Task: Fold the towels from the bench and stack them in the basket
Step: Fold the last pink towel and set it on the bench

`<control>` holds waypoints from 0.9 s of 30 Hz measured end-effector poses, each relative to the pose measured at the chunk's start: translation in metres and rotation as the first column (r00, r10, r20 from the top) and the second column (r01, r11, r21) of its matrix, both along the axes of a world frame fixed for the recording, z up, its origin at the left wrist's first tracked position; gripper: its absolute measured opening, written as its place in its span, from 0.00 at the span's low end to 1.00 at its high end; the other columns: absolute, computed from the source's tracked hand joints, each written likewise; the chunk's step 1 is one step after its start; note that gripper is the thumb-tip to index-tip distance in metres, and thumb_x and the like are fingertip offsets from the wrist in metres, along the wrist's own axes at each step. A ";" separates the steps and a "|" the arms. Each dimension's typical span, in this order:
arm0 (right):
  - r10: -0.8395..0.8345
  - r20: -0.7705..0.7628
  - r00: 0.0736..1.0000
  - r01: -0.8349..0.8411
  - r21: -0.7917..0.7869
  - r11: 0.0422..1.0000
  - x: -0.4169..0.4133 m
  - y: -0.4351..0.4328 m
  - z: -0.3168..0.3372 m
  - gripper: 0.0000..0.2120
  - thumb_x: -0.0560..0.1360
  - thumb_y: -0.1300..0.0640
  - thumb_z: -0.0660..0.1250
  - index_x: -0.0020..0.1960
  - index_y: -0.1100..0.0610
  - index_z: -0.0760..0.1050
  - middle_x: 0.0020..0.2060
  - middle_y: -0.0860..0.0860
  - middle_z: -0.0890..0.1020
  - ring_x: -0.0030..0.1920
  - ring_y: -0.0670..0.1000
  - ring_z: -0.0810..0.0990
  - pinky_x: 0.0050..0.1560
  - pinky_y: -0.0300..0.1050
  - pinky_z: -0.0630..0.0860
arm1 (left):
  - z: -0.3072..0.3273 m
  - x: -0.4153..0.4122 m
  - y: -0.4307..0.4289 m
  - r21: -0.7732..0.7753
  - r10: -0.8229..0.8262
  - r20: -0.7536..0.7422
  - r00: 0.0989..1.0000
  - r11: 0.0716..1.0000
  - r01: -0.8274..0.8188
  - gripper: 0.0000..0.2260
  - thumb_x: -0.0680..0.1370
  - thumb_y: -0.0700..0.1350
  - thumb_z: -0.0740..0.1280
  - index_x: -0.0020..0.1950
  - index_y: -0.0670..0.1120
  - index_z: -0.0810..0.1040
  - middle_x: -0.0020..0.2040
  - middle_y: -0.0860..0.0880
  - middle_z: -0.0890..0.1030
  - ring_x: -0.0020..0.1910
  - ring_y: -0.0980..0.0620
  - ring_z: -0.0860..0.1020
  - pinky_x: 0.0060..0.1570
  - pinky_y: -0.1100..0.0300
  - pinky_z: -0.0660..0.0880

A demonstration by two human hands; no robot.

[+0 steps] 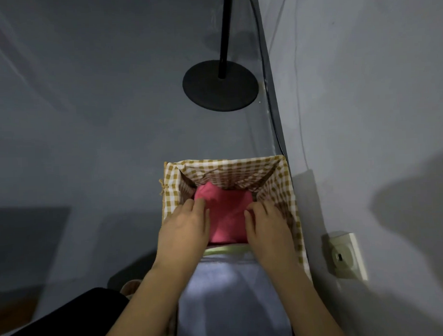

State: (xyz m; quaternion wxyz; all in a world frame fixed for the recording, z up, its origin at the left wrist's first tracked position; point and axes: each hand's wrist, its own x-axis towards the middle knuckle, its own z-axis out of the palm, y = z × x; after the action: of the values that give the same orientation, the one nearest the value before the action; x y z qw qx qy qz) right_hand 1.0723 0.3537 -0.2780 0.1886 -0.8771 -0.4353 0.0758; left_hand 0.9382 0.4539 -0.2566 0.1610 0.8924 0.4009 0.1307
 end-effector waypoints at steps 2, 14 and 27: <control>0.025 0.069 0.997 -0.029 0.048 0.998 -0.014 0.000 0.006 0.13 0.79 0.56 0.56 0.47 0.58 0.77 0.43 0.54 0.79 0.41 0.54 0.79 0.39 0.49 0.78 | 0.006 -0.013 -0.002 0.060 -0.029 -0.040 0.999 0.998 0.032 0.05 0.72 0.40 0.72 0.42 0.43 0.76 0.34 0.46 0.77 0.29 0.45 0.75 0.27 0.59 0.64; 0.298 0.253 0.920 -0.335 0.117 0.935 -0.138 0.000 0.030 0.06 0.72 0.57 0.59 0.39 0.54 0.72 0.35 0.50 0.75 0.36 0.52 0.76 0.36 0.47 0.74 | 0.037 -0.122 -0.035 0.112 -0.010 -0.192 0.981 0.993 0.032 0.10 0.67 0.42 0.72 0.34 0.46 0.71 0.28 0.48 0.73 0.26 0.46 0.74 0.24 0.61 0.66; 0.441 0.054 0.896 -0.444 0.043 0.895 -0.223 -0.023 0.002 0.03 0.70 0.63 0.66 0.43 0.58 0.77 0.42 0.53 0.78 0.45 0.55 0.77 0.46 0.50 0.77 | -0.017 -0.197 -0.084 -0.414 0.163 -0.278 0.947 0.869 -0.271 0.09 0.81 0.46 0.57 0.55 0.42 0.73 0.51 0.44 0.78 0.49 0.44 0.78 0.42 0.54 0.71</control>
State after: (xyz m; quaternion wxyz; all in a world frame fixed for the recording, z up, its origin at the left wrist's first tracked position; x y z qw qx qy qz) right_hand 0.8490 0.3307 -0.2760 0.1807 -0.7511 -0.6291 0.0859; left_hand 0.7409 0.3698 -0.2737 0.2976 0.7891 0.5347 -0.0533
